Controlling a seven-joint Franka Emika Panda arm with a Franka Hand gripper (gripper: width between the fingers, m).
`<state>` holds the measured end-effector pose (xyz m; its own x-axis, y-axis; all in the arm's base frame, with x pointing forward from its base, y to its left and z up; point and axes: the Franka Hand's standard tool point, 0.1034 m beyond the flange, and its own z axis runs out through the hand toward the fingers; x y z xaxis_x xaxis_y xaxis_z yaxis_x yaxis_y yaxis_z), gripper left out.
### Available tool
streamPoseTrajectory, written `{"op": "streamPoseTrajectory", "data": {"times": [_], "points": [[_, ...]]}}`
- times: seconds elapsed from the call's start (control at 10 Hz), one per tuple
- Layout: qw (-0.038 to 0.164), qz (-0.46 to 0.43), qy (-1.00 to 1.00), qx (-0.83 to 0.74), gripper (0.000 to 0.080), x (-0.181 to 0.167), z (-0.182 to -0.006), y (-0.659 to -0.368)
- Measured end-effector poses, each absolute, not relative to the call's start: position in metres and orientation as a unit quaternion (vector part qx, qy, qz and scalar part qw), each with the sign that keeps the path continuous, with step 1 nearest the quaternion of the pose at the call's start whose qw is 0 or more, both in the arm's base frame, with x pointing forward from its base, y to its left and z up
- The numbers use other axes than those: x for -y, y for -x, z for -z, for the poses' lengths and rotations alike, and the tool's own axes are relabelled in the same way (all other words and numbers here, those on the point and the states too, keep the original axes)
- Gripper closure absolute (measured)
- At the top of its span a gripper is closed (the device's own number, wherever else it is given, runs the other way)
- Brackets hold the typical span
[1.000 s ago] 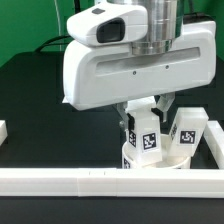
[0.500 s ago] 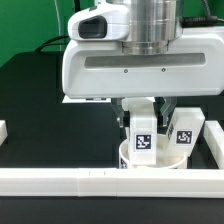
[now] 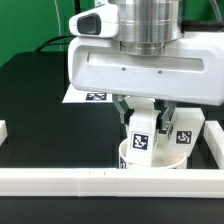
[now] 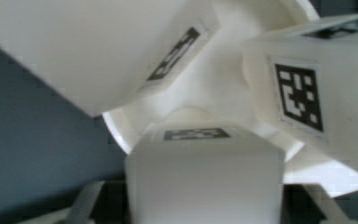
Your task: Assemble stool
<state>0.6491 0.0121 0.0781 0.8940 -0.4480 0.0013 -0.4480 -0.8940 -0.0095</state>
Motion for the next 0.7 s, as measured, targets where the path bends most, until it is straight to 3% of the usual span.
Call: {"op": "streamPoseTrajectory", "data": {"times": [0.4, 0.6, 0.7], "points": [[0.015, 0.000, 0.933, -0.359, 0.0459, -0.0154, -0.0779, -0.6496], [0.046, -0.001, 0.881, -0.471, 0.0459, -0.0175, -0.0770, -0.6518], [0.052, -0.003, 0.866, -0.498, 0.0459, -0.0179, -0.0766, -0.6519]]}}
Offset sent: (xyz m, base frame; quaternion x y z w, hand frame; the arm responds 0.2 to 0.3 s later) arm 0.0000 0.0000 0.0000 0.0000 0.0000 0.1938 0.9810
